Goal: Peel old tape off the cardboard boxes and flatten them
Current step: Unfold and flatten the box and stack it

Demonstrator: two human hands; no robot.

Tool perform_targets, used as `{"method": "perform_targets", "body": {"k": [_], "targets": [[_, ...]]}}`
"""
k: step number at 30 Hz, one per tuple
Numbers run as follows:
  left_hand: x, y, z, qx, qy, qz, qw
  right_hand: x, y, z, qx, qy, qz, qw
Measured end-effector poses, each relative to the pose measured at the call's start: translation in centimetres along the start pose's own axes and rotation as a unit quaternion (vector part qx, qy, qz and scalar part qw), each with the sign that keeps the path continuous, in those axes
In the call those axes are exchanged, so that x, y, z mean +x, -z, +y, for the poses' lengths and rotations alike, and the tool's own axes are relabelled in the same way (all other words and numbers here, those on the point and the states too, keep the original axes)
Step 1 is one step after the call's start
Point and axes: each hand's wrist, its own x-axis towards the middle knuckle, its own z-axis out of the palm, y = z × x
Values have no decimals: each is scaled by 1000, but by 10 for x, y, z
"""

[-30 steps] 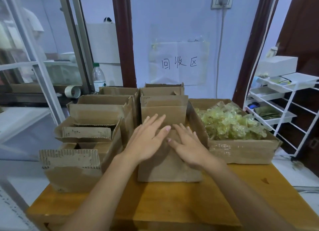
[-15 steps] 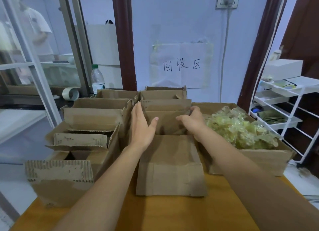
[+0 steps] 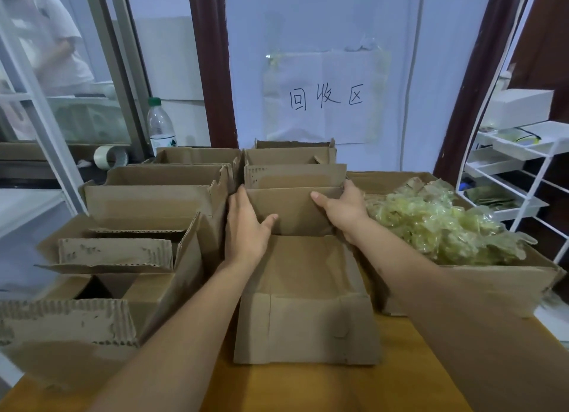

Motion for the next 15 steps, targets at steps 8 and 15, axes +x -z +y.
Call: {"method": "perform_targets", "body": {"k": [8, 15], "targets": [[-3, -6, 18, -42, 28, 52, 997, 3, 6, -2, 2, 33, 47, 998], [-17, 4, 37, -81, 15, 64, 995, -12, 24, -19, 15, 59, 51, 997]]}}
